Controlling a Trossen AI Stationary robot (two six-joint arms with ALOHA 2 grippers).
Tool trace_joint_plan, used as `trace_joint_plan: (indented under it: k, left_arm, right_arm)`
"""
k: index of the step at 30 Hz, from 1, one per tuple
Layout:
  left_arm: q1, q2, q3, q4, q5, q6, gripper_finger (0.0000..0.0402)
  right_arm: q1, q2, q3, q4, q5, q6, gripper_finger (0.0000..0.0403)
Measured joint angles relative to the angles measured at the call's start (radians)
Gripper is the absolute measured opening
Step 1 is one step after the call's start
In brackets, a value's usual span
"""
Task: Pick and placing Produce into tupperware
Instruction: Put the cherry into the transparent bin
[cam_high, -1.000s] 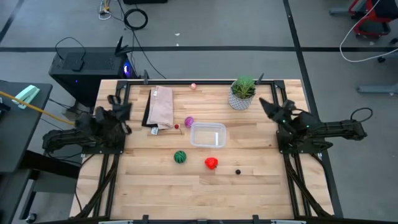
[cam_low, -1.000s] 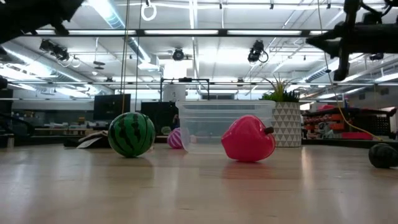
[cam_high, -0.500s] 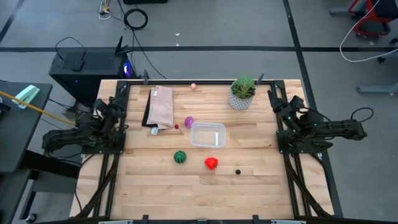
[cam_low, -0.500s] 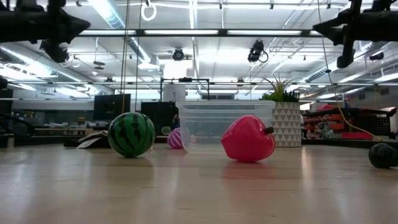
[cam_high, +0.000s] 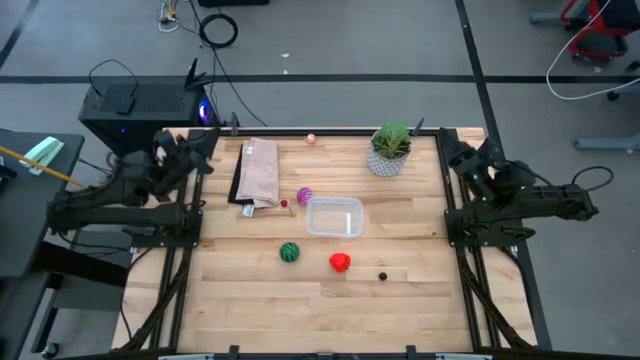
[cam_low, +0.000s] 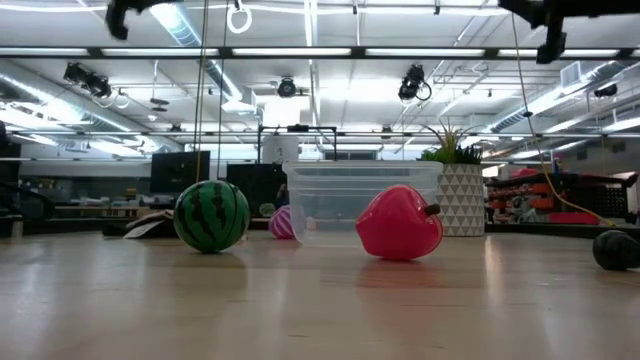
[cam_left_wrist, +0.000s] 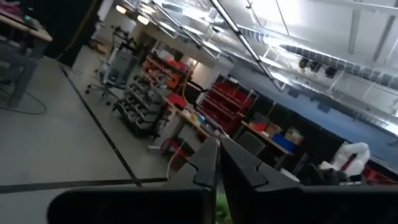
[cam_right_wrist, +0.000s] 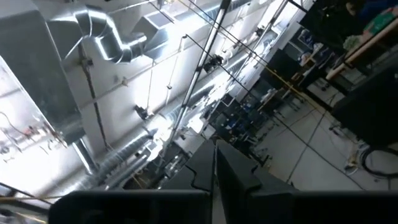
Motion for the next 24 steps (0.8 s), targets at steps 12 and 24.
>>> trace_joint_plan:
  k: [12,24]
  left_arm:
    - [0.000,0.472,0.628,-0.613,0.158,-0.067,0.0022]
    - [-0.001,0.671,0.727,-0.862,0.189,-0.211,0.0027]
  right_arm:
    - [0.000,0.123,0.320,-0.273,-0.191,-0.066,0.0023]
    - [0.000,0.192,0.648,-1.049,-0.300,-0.030,0.0023]
